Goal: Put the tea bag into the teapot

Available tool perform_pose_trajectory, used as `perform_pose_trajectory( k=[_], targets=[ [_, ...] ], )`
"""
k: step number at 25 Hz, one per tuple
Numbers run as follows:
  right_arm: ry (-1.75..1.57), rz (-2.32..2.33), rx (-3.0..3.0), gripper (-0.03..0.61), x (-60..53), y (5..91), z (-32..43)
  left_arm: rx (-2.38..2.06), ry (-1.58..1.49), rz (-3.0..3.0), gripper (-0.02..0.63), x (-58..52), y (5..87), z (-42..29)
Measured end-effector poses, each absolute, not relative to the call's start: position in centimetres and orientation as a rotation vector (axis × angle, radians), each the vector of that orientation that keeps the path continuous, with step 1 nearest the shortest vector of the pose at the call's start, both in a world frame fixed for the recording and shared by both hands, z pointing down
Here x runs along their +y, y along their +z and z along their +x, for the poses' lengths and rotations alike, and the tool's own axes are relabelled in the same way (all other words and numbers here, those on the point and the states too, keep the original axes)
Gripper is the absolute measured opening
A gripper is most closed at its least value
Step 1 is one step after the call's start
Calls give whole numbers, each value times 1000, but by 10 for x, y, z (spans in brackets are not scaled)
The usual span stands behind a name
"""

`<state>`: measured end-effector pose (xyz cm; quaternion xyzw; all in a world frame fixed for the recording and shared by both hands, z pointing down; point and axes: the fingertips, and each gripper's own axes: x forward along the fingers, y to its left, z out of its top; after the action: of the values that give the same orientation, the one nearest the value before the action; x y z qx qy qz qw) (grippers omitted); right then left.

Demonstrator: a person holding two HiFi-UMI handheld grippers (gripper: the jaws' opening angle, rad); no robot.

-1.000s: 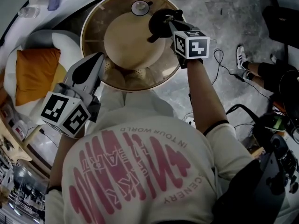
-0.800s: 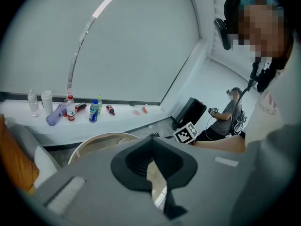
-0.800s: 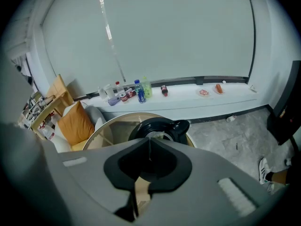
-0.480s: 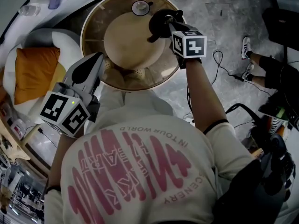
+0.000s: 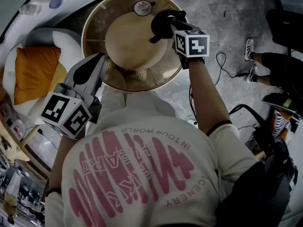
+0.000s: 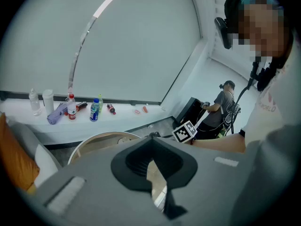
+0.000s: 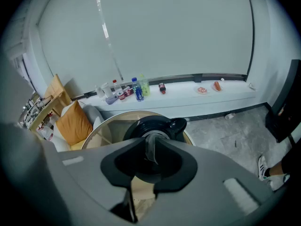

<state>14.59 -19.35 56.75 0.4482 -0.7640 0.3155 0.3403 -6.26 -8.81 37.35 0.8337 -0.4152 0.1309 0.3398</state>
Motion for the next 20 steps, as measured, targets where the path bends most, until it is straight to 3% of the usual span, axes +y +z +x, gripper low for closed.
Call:
perform_pose_trajectory(
  k=[14, 20],
  targets=[
    [769, 1239, -2034, 120, -204, 547, 150, -1078, 338, 2172, 14, -88, 374, -58],
    [802, 1301, -2082, 80, -195, 521, 158, -1071, 322, 2189, 14, -86, 371, -55]
  ],
)
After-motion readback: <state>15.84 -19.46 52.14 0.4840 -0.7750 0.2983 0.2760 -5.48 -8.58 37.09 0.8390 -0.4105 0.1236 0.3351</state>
